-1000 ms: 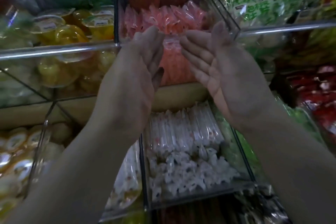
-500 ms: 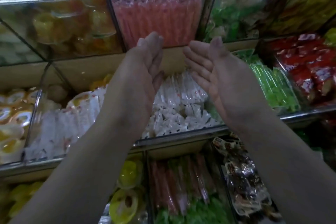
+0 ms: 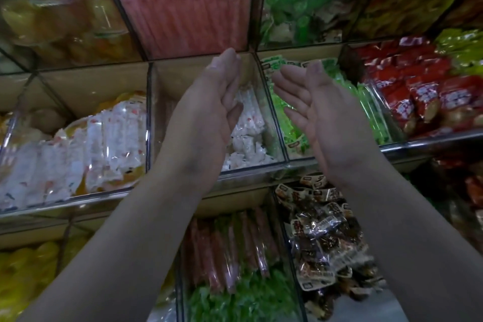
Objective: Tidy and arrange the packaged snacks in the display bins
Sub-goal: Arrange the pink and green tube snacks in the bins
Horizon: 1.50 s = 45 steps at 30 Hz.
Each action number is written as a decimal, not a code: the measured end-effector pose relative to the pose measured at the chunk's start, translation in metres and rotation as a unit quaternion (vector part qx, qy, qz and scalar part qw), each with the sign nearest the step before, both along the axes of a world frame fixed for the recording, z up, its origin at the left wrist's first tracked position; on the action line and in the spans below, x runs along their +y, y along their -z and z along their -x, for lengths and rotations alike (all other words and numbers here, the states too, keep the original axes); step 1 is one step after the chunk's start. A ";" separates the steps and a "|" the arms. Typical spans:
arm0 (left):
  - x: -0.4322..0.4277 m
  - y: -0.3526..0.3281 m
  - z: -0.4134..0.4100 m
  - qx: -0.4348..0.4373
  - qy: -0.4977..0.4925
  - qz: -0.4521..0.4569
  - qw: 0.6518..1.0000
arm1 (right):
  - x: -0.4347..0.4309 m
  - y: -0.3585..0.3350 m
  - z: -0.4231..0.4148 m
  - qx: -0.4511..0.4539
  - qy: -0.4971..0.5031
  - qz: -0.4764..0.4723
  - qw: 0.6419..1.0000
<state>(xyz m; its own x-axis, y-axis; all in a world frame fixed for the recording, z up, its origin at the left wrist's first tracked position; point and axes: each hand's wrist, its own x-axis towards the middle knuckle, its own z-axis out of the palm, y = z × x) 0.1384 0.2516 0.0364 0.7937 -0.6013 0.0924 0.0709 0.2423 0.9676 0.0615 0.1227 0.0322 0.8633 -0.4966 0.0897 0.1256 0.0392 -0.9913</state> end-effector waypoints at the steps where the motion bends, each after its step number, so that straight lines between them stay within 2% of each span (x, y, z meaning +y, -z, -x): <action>1: -0.005 0.002 0.002 0.002 0.002 0.000 1.000 | -0.006 0.001 0.001 0.003 0.002 0.005 1.000; 19: -0.108 0.038 -0.012 0.077 0.012 -0.038 0.996 | -0.095 0.038 -0.018 0.074 0.061 0.047 0.994; 29: -0.149 0.065 -0.029 0.149 0.028 -0.122 0.981 | -0.129 0.063 -0.043 0.142 0.098 0.075 0.982; 34: -0.157 0.072 -0.031 0.167 0.028 -0.158 0.973 | -0.135 0.071 -0.048 0.174 0.072 0.138 0.972; 38: -0.158 0.075 -0.033 0.171 0.024 -0.145 0.974 | -0.134 0.077 -0.052 0.189 0.060 0.196 0.960; 41: -0.158 0.080 -0.034 0.176 0.029 -0.137 0.974 | -0.132 0.079 -0.054 0.179 0.076 0.187 0.963; 45: -0.163 0.081 -0.038 0.214 0.023 -0.111 0.970 | -0.133 0.075 -0.058 0.158 0.097 0.119 0.976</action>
<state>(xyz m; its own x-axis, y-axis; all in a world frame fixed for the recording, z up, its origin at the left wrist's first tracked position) 0.1767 0.0891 -0.0449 0.7030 -0.6042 -0.3752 0.4835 0.0192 0.8751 0.1195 -0.0102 -0.0426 0.7584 -0.6509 -0.0331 -0.2050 -0.1901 -0.9601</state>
